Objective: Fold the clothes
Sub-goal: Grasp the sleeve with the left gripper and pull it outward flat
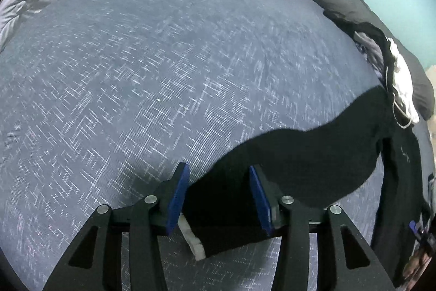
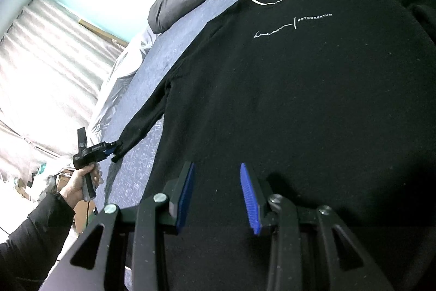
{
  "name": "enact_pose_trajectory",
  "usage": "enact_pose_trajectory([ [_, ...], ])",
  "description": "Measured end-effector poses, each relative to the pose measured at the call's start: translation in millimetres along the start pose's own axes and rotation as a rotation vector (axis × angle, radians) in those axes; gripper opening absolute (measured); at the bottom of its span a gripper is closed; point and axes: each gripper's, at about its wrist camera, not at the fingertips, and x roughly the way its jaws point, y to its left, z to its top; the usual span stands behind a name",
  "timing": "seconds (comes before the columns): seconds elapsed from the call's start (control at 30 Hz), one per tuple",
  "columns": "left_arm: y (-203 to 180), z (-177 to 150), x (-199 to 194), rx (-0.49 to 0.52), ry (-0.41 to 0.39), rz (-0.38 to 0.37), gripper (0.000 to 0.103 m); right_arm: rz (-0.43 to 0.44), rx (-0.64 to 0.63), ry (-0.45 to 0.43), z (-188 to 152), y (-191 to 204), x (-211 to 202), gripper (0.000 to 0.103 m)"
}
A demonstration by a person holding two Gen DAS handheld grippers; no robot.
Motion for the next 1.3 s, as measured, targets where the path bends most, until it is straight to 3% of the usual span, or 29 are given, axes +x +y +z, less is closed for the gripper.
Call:
enact_pose_trajectory([
  [0.07,-2.7,-1.6,0.7,0.013,0.009,0.007,0.027,0.0,0.0,0.0,-0.2,-0.1,-0.6,0.035],
  [0.1,-3.7,-1.8,0.6,0.018,0.013,0.015,0.011,0.001,0.0,-0.001,-0.1,0.2,-1.1,0.035],
  [0.3,-7.0,7.2,-30.2,0.039,-0.069,0.061,0.007,0.006,-0.002,-0.011,1.5,1.0,-4.0,0.035],
  [0.47,9.2,33.3,-64.2,-0.016,-0.151,0.121,0.005,0.007,-0.003,-0.009,1.1,0.6,-4.2,0.035],
  [0.63,12.3,56.0,-51.0,-0.052,-0.127,0.143,0.005,0.003,-0.011,-0.002,2.0,-0.7,-2.7,0.035],
  [0.87,26.0,63.3,-31.8,-0.103,-0.066,0.154,0.008,-0.007,-0.007,0.006,3.8,-6.6,-0.2,0.035],
  [0.97,26.2,60.5,-35.5,-0.116,-0.061,0.179,0.019,-0.003,-0.008,0.006,3.3,-6.1,-1.2,0.035],
  [1.03,23.7,59.3,-39.2,-0.121,-0.06,0.17,0.02,0.0,-0.008,0.005,3.0,-5.8,-2.0,0.035],
  [1.07,19.6,59.0,-42.2,-0.112,-0.067,0.169,0.022,0.001,-0.009,0.005,2.8,-5.6,-2.3,0.035],
  [1.13,2.0,62.1,-42.4,-0.066,-0.064,0.156,0.035,0.005,-0.01,0.004,2.5,-5.1,-3.1,0.035],
  [1.3,-66.8,73.3,-25.4,0.092,-0.024,0.065,0.043,0.011,-0.012,0.006,2.0,-4.3,-2.8,0.035],
])
